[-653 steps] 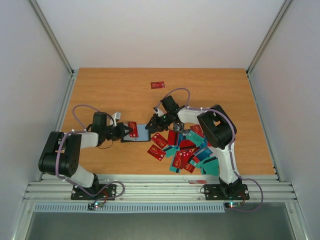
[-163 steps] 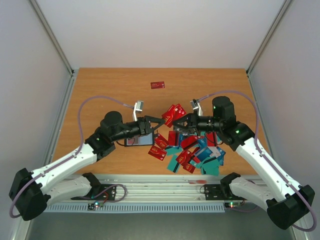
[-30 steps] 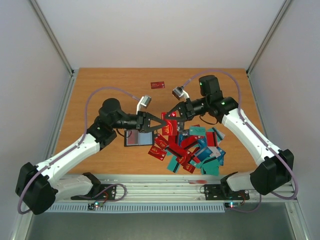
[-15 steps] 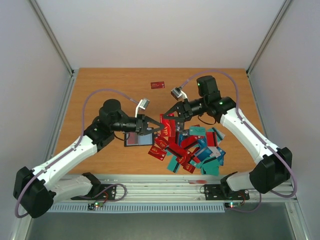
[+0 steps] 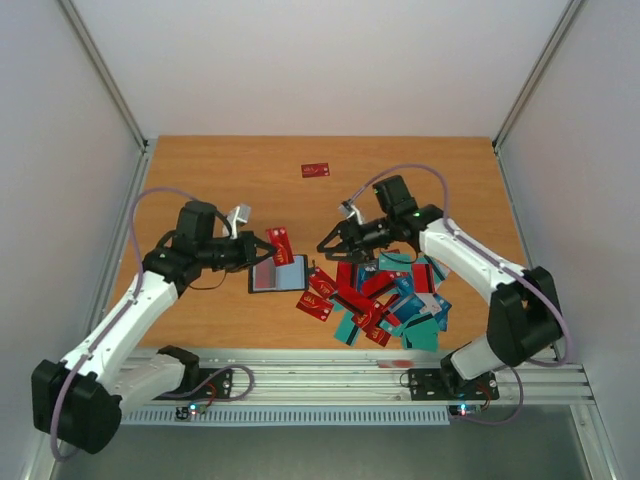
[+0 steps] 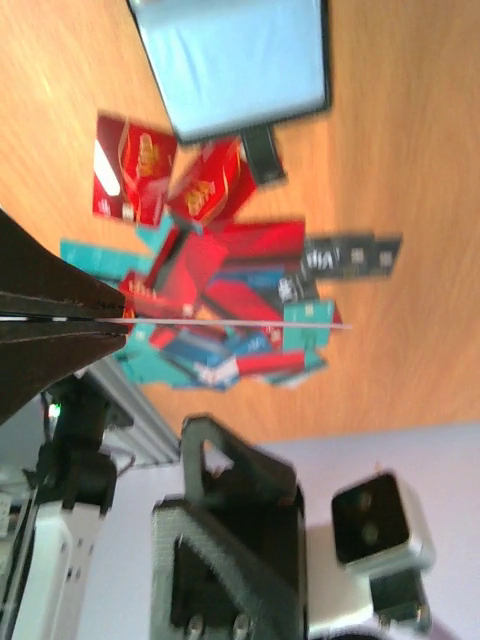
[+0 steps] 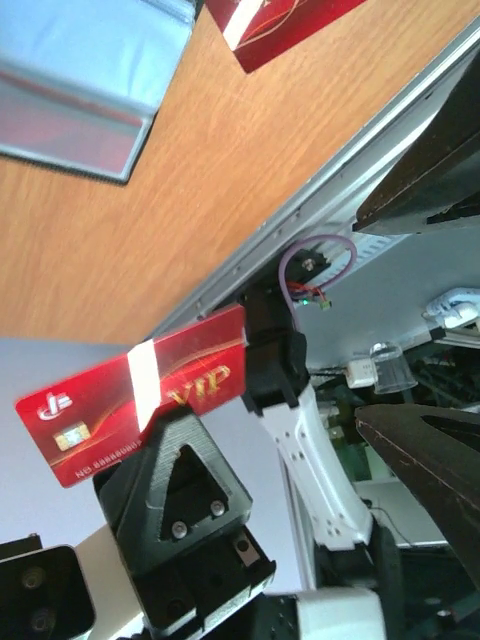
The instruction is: Put the credit cards into the card holder
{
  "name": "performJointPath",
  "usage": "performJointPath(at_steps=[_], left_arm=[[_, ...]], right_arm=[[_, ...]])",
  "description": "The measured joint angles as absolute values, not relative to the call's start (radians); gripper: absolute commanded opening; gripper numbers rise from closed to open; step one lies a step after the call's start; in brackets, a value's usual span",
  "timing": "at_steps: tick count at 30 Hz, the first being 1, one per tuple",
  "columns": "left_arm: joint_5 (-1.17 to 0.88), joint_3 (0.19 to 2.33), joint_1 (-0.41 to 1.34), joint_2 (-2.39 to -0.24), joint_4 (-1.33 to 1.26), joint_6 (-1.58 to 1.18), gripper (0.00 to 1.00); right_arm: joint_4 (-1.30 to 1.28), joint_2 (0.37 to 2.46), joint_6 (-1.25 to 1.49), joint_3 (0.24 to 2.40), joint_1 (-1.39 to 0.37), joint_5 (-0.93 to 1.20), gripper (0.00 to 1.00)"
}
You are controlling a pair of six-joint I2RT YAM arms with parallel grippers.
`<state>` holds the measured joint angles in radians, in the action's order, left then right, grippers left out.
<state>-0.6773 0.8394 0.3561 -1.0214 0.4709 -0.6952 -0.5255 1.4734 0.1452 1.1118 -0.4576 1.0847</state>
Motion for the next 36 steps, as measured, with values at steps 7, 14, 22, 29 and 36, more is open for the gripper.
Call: performJointPath(at_steps=[7, 14, 22, 29, 36], left_arm=[[-0.659, 0.704, 0.215, -1.112, 0.464, -0.625, 0.0], [-0.672, 0.703, 0.164, -1.259, 0.434, -0.518, 0.0], [-0.698, 0.714, 0.139, -1.402, 0.406, -0.432, 0.0], [-0.714, 0.727, 0.139, -1.482, 0.366, -0.405, 0.0], [-0.714, 0.728, 0.139, -1.493, 0.354, -0.385, 0.0]], right_arm=[[-0.5, 1.644, 0.19, 1.14, -0.571, 0.98, 0.47], [-0.488, 1.801, 0.213, 1.213, -0.62, 0.908, 0.48], [-0.475, 1.956, 0.229, 1.297, -0.619, 0.898, 0.47], [-0.475, 2.062, 0.227, 1.38, -0.619, 0.917, 0.46], [-0.49, 2.119, 0.214, 1.407, -0.599, 0.925, 0.44]])
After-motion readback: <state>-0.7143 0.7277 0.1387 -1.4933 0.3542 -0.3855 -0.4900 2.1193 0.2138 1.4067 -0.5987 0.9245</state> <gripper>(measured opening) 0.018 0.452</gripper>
